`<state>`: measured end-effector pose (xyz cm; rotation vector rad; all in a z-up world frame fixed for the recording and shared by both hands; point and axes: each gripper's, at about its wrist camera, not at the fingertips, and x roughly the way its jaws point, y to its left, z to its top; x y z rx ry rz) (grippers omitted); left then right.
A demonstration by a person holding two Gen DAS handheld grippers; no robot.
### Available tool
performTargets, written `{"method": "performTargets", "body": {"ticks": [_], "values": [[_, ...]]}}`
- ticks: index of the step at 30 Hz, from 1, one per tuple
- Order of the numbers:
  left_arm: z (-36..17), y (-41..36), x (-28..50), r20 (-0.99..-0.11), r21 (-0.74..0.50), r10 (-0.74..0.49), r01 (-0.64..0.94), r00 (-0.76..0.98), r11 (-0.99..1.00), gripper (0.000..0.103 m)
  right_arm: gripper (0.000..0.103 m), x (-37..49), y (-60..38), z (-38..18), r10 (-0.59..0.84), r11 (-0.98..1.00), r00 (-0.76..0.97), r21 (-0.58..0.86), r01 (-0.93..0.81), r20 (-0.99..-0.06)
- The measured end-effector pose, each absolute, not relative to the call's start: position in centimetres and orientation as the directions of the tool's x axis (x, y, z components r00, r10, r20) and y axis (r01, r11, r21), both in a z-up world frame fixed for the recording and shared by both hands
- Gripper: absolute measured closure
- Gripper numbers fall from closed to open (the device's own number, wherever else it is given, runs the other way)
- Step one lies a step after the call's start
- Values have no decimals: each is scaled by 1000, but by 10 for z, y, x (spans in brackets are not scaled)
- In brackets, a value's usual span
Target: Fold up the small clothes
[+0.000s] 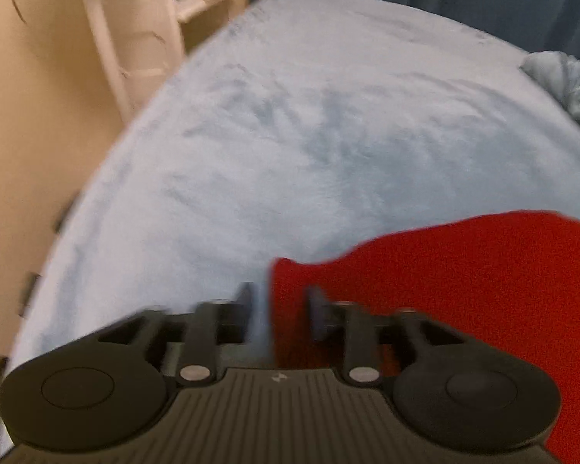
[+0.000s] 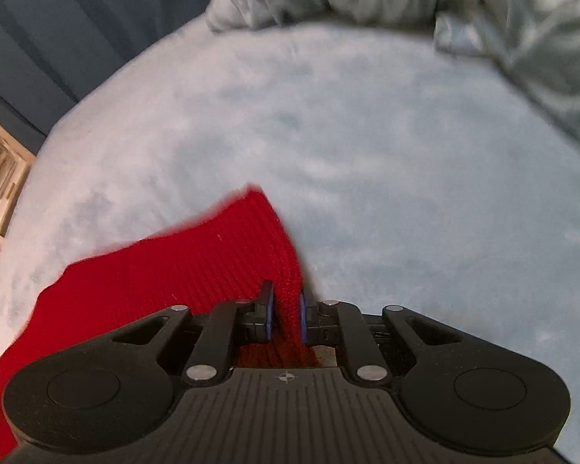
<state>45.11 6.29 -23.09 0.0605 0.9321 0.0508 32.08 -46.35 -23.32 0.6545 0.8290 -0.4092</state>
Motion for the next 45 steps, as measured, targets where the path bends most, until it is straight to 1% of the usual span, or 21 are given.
{"method": "performTargets", "body": {"ticks": [1,2,3,5,7,10,11,13,15,16,17,19,20,23,25,27,30,32,39,43,45], "values": [[-229,65,448,-785,93,94,-34,612,995,32,76,321,-464,-236,-102,725,626,373,579,-773],[-226,68,443,-769,116,121,-49,627,992,25,63,319,-463,-234,-123,716,628,370,592,-768],[-222,72,436,-752,142,149,-64,642,988,16,57,316,-464,-230,-134,706,628,371,604,-767],[-208,78,415,-723,142,143,-56,676,988,16,57,305,-466,-219,-149,697,629,370,614,-763],[-192,80,386,-716,74,71,-26,694,997,16,56,281,-455,-202,-187,719,659,356,597,-729],[-186,71,343,-738,3,-31,50,674,999,15,62,243,-427,-179,-137,806,731,354,475,-669],[-192,67,332,-756,3,-44,70,653,998,15,70,230,-415,-177,-116,831,734,339,440,-669],[-210,60,313,-796,41,-26,96,605,994,15,78,212,-394,-181,-101,863,716,298,409,-690],[-228,59,299,-814,81,13,92,580,992,10,86,203,-380,-201,-106,882,647,229,411,-755],[-227,62,292,-815,86,19,88,579,992,9,87,197,-379,-213,-130,880,608,192,435,-783],[-222,65,287,-822,91,24,89,570,992,9,93,191,-379,-219,-147,873,594,179,455,-791],[-203,71,270,-821,92,21,95,570,991,7,95,175,-382,-211,-156,856,600,196,478,-784],[-194,73,260,-816,96,23,96,577,991,6,92,167,-383,-203,-151,848,601,210,487,-785],[-165,76,222,-801,96,21,93,598,991,1,74,137,-380,-181,-137,833,587,228,504,-798],[-145,72,192,-790,77,1,97,613,992,1,69,112,-369,-158,-133,832,625,255,492,-769],[-127,63,162,-787,45,-28,102,617,994,0,49,91,-355,-132,-116,828,672,303,473,-731],[-109,44,125,-803,-30,-92,114,589,993,0,33,66,-328,-97,-80,822,733,371,432,-676],[-98,31,99,-803,-63,-118,114,584,992,0,25,52,-309,-77,-74,837,759,374,400,-647],[-82,8,40,-803,1,-44,75,595,997,0,20,5,-256,-44,-113,902,793,272,335,-599],[-74,2,18,-781,25,-37,91,624,996,0,20,-8,-233,-48,-116,939,778,188,289,-617],[-72,2,12,-772,35,-36,98,634,995,0,20,-12,-229,-48,-94,940,774,201,277,-627]]}}
